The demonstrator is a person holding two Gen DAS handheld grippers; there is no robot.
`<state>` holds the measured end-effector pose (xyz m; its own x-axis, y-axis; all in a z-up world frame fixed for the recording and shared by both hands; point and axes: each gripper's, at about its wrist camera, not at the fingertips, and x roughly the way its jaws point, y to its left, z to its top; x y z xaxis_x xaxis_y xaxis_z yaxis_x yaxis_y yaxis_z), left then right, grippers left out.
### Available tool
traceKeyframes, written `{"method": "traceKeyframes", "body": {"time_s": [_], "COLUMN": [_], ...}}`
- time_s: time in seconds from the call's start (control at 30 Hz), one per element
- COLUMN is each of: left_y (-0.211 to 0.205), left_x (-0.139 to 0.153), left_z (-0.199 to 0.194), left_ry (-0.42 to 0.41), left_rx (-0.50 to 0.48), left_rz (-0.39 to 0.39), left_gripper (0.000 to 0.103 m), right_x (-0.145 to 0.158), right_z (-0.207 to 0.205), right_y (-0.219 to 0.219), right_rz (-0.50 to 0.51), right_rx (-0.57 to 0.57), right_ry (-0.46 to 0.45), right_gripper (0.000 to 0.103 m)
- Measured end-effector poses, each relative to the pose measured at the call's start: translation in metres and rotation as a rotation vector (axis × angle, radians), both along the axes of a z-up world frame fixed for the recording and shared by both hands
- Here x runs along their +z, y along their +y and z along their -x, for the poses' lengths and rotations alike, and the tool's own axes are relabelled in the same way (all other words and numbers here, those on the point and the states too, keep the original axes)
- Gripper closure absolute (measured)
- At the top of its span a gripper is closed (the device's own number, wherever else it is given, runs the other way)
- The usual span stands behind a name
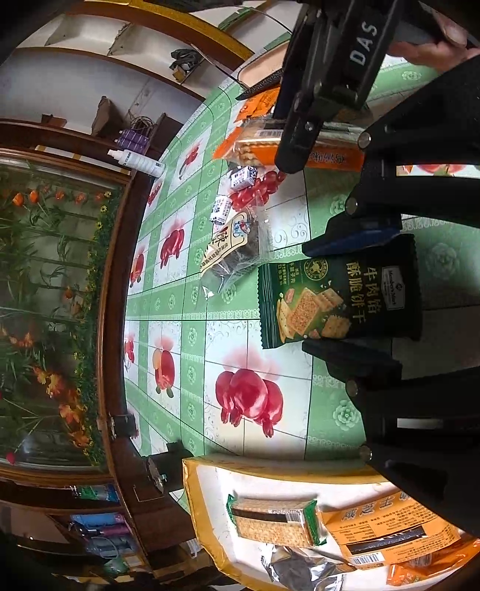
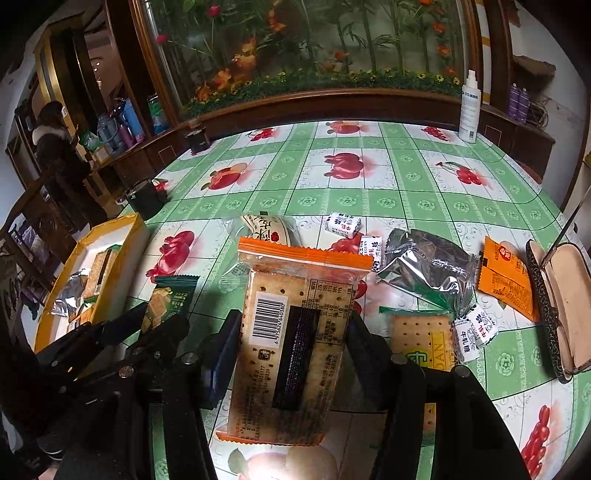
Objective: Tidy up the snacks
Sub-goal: 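Lift both held packs off the table, then carry both packs over the white tray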
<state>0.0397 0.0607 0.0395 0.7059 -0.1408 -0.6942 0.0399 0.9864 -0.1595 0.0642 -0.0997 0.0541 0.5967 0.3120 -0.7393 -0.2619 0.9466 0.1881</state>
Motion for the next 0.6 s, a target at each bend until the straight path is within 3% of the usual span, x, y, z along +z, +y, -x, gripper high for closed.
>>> {"method": "traceKeyframes", "body": {"time_s": [0.33, 0.6], "left_y": [0.007, 0.038], "left_x": [0.03, 0.051], "left_z": [0.025, 0.052], "left_ry": [-0.034, -0.072], "left_rx": [0.012, 0.068], "left_rz": [0.041, 0.076], "left_gripper": [0.059, 0.059], "right_x": [0.0, -0.005], "right_z": [0.0, 0.002], "right_y": [0.001, 0.007], "right_rz": [-0.005, -0.026], "right_rx": [0.007, 0.022], "right_ry": [-0.001, 0.014], "right_gripper": [0.043, 0.043]}}
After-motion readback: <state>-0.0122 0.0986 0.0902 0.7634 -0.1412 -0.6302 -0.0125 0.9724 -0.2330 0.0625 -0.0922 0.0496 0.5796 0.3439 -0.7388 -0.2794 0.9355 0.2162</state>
